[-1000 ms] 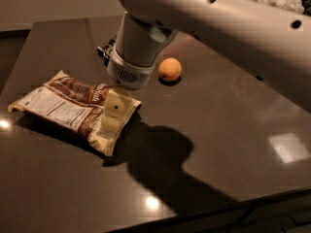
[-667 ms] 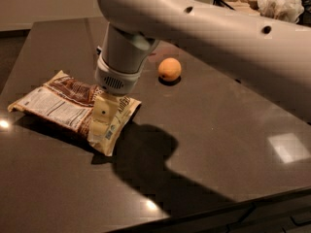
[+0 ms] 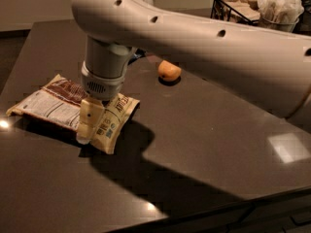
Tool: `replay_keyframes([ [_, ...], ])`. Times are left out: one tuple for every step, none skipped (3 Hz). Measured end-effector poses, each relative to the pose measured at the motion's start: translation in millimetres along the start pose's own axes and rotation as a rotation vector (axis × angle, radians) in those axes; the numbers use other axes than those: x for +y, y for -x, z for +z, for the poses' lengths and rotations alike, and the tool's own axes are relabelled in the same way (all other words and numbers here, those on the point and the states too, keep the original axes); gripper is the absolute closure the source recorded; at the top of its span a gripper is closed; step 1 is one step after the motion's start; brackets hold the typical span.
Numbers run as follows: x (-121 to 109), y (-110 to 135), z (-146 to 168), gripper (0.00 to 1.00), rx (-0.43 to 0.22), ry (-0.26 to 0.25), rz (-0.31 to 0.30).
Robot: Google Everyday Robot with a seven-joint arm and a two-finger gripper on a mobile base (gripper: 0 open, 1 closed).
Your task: Pick brown chip bag
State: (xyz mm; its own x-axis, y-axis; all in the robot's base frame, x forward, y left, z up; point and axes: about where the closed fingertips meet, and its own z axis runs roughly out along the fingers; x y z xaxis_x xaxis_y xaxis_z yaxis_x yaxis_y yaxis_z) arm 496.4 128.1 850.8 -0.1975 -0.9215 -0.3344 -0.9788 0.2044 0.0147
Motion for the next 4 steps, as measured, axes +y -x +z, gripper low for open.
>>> replay_keyframes([
  [-5, 2, 9, 0.18, 0.046, -0.009, 0.040],
  [-10, 0, 6, 0.41, 0.062, -0.006, 0.081],
  [-13, -2, -13, 0.64, 0.017, 0.019, 0.086],
  [-13, -6, -46, 0.88, -0.071, 0.058, 0.049],
])
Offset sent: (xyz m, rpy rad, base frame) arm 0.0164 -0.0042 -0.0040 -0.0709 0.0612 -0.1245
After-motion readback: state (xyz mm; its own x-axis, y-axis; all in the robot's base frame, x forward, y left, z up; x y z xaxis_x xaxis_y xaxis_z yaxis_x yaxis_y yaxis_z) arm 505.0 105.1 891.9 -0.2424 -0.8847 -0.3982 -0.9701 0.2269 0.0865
